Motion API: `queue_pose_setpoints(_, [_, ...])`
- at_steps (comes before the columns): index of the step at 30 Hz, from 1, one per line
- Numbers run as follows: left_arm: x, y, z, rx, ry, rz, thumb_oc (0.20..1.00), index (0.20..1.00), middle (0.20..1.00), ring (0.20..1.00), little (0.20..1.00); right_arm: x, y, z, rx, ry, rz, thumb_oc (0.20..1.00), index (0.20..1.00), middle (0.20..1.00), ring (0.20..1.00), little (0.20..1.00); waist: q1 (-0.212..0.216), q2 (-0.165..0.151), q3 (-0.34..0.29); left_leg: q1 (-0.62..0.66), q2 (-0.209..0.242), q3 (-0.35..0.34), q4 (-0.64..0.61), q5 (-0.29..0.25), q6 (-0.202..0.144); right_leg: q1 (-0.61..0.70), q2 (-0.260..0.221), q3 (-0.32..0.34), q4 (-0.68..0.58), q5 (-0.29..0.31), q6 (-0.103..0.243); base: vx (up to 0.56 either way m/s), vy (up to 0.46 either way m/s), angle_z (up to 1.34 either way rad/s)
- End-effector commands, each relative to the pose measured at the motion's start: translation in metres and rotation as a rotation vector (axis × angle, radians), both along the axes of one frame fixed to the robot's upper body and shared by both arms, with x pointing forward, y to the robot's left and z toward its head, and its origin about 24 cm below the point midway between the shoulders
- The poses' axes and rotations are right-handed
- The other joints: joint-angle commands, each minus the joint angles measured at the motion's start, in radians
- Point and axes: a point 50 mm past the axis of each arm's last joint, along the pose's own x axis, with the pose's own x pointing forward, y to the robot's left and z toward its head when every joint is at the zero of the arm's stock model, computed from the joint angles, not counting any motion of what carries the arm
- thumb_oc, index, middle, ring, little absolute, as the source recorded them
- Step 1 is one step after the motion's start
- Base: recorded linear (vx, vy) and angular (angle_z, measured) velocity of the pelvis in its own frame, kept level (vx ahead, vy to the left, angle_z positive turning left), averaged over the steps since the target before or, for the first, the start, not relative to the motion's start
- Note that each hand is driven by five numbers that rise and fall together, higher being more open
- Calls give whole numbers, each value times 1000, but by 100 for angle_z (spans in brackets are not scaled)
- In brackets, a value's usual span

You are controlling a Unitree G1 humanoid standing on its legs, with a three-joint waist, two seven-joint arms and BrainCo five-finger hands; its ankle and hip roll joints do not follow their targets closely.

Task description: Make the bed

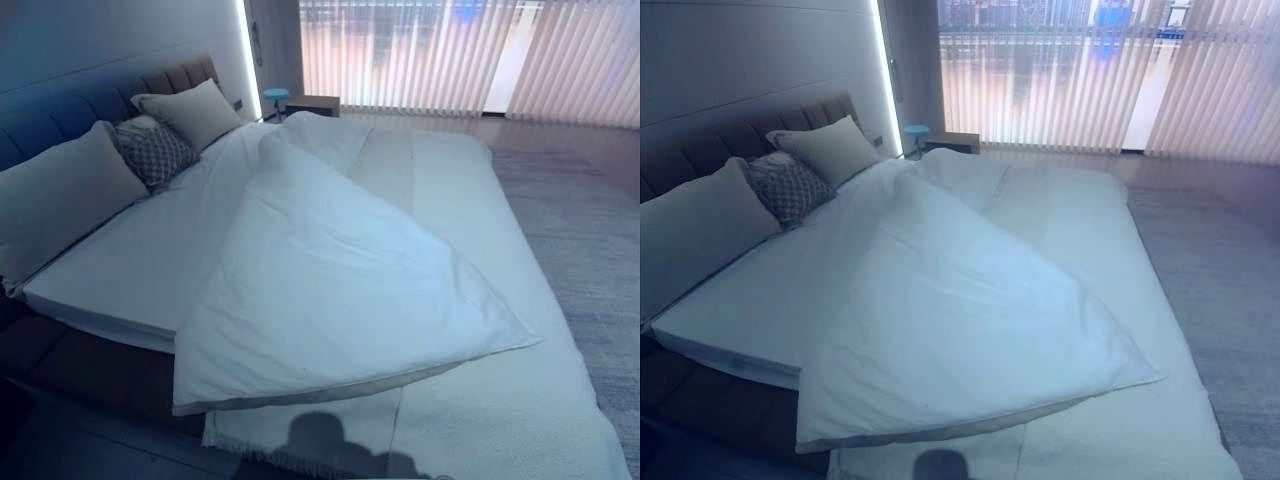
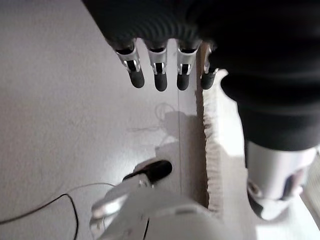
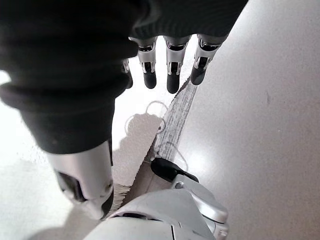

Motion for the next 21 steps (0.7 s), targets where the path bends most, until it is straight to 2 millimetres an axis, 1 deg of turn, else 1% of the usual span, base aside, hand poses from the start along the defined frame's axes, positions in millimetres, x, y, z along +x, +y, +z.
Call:
queue_pose_setpoints(1, [20,-6,2,-11,-37,-50,1000,1000,1000,1000,1000,18,-6,5,-17,-31,36,1000,1000,1000,1000,1000,-19,-22,12,-14,-47,-6,1,-25,-16,-18,-24,1,38,12,81,0,0,0])
queue_pose_setpoints(6, [19,-6,2,-9,-30,-63,1000,1000,1000,1000,1000,17,-5,4,-12,-26,42,1000,1000,1000,1000,1000,-22,-17,11,-9,-44,0,1,-28,-17,-15,-21,3,36,10,79,0,0,0])
queue_pose_setpoints(9, [14,-5,1,-7,-17,-37,1000,1000,1000,1000,1000,12,-5,3,-10,-12,31,1000,1000,1000,1000,1000,-24,-17,10,-7,-44,3,1,-31,-18,-11,-20,1,30,10,79,10,-5,-1])
queue_pose_setpoints(13, [10,-3,0,-3,-8,-18,1000,1000,1000,1000,1000,11,-5,3,-7,-15,4,1000,1000,1000,1000,1000,-25,-16,10,-8,-42,3,1,-33,-18,-11,-20,0,26,11,79,10,0,0])
queue_pose_setpoints(20, [6,-4,0,7,2,-4,1000,1000,1000,1000,1000,18,-6,5,3,-67,-82,1000,1000,1000,1000,1000,-23,-16,12,-12,-41,3,1,-39,-18,-10,-20,-2,19,11,81,22,2,0])
queue_pose_setpoints(21, [7,-4,0,5,-2,6,1000,1000,1000,1000,1000,26,-6,6,7,-100,-115,1000,1000,1000,1000,1000,-22,-16,15,-16,-41,3,1,-39,-18,-14,-20,-3,18,12,81,0,0,0])
